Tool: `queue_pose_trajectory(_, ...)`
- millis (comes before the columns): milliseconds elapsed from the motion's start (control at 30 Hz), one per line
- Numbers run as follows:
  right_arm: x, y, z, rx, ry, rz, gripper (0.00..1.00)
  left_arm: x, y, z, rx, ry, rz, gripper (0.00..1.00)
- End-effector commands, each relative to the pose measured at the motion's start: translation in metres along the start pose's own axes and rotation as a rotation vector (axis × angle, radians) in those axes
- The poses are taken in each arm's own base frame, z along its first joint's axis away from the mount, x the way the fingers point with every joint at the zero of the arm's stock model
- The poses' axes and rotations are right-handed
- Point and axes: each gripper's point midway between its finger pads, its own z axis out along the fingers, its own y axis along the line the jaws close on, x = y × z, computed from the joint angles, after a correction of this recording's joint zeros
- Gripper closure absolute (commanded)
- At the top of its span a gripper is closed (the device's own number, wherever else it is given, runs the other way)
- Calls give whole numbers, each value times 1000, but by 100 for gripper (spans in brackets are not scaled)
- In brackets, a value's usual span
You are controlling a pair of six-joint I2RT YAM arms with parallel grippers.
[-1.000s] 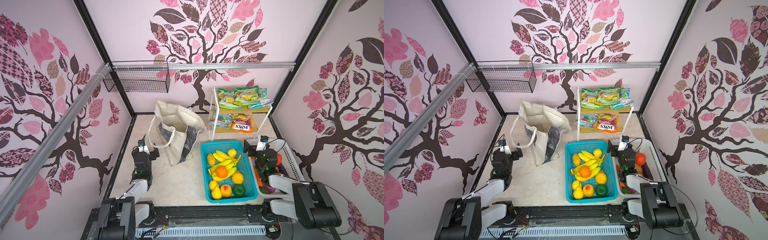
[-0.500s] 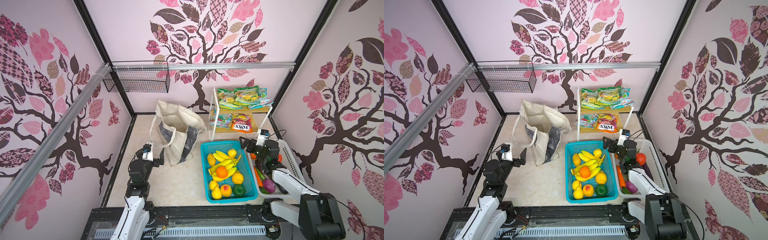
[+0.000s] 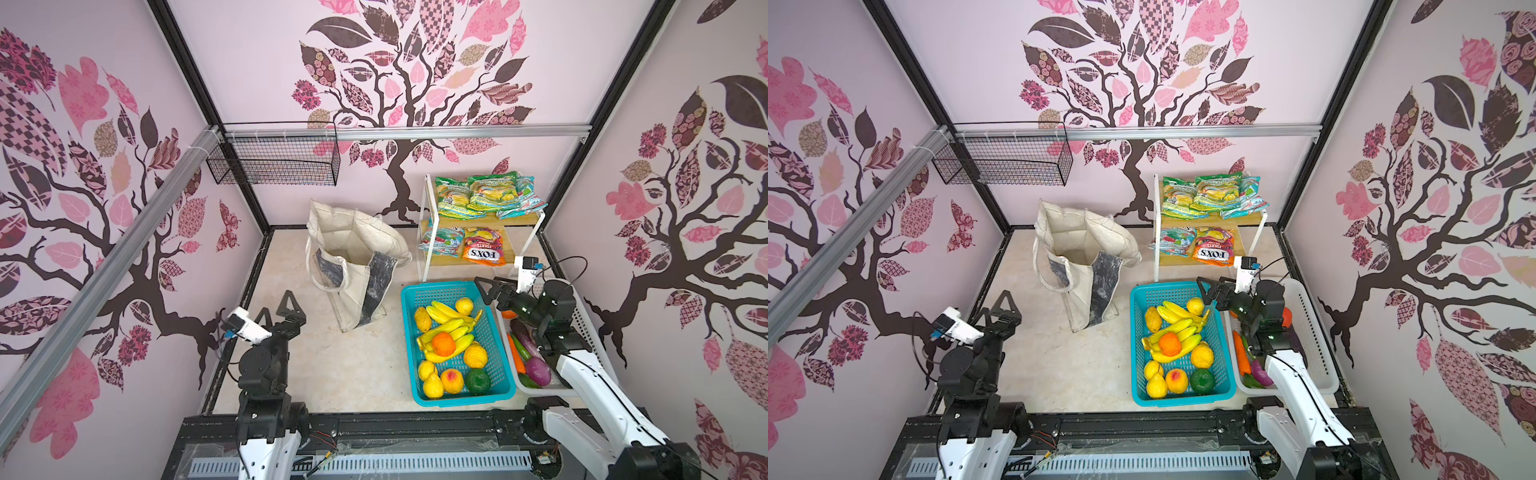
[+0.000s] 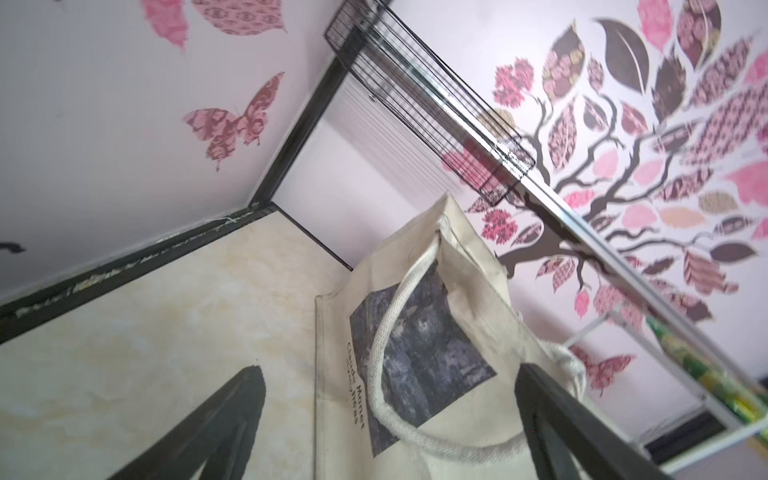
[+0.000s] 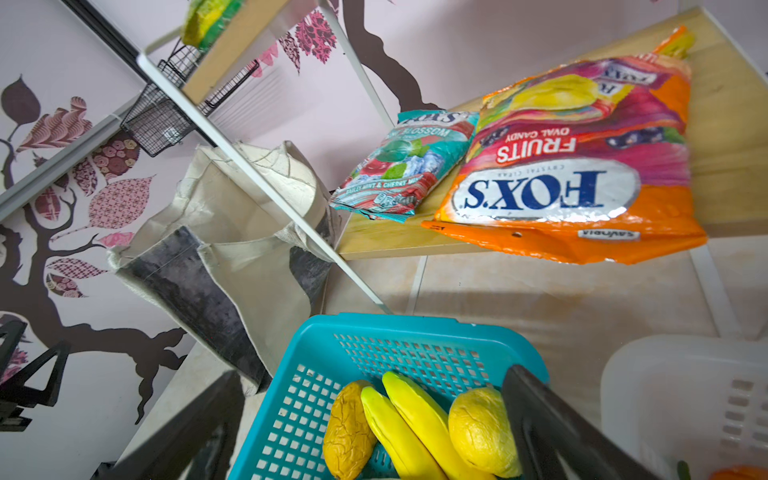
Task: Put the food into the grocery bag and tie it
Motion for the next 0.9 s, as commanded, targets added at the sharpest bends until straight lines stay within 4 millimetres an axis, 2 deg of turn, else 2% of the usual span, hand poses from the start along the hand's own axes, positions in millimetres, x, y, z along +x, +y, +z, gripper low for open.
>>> queue_pose_trajectory(0,-13,24,-13,-57,-19,-56,1,-24,-8,-12,3,-58,-202,2)
queue_pose_trajectory(100,-15,35,-17,-99,-24,-67,1,-37,-49,-12,150,-20,-210,2)
queue_pose_trajectory(133,-15,37,-18,-109,-16,-66,1,-34,-55,-4,128,45,-200,2)
queue_pose_trajectory(200,-15,39,-16,-121,6,-66,0,-28,-89,10,162,233,-55,2)
queue_pose_trajectory(300,-13,38,-13,-114,36,-53,0,-15,-125,31,175,457,69,2)
queue_pose_trajectory(367,-15,40,-13,-123,44,-40,1,-7,-147,37,201,537,191,5)
queue_pose_trajectory(467,-18,50,-13,-167,63,-10,0,1,-170,44,218,584,322,2)
queue_pose_trajectory(600,-19,58,-12,-186,108,-1,1,37,-195,56,266,759,419,2)
queue_pose_trajectory(667,-16,60,-10,-166,137,-33,1,54,-211,56,277,809,556,2)
queue_pose_trajectory(733,-9,63,-5,-133,165,-69,0,76,-228,51,290,870,725,2)
queue_pose_trajectory(867,-3,62,2,-104,188,-31,0,106,-270,42,422,934,817,2)
